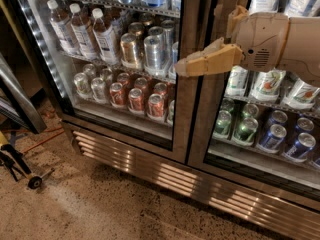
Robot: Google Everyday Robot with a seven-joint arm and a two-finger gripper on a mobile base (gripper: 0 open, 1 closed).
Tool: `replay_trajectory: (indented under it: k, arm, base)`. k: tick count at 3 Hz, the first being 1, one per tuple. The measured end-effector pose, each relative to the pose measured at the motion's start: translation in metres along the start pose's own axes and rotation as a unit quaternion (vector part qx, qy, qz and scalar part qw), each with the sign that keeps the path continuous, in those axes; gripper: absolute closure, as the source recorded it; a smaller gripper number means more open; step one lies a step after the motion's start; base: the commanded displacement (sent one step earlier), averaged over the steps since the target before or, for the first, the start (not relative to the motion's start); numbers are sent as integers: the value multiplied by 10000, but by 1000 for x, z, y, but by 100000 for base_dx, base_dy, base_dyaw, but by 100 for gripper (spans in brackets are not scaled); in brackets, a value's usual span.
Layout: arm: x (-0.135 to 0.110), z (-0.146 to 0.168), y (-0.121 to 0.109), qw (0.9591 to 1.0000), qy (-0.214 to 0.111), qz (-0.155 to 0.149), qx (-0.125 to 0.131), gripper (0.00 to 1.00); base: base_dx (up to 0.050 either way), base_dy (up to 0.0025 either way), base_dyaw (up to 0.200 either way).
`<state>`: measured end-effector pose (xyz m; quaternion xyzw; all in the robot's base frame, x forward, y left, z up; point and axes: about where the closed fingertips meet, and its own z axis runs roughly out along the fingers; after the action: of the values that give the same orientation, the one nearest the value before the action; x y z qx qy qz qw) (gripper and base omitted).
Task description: Open right fridge door
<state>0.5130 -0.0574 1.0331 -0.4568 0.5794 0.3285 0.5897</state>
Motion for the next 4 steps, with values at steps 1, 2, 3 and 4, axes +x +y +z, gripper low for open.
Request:
replay_trajectory:
  k: [1, 2, 3, 4]
  arm:
    - [0, 0, 0, 10000, 0, 0, 0, 19]
    - [0, 0, 0, 10000, 0, 0, -1, 42]
    - [0, 0, 0, 10000, 0, 0, -1, 65]
    - [0, 0, 0, 10000, 0, -1, -1, 89]
  base:
    - [0, 0, 0]
    - [0, 0, 0]
    - [0, 0, 0]
    - [0, 0, 0]
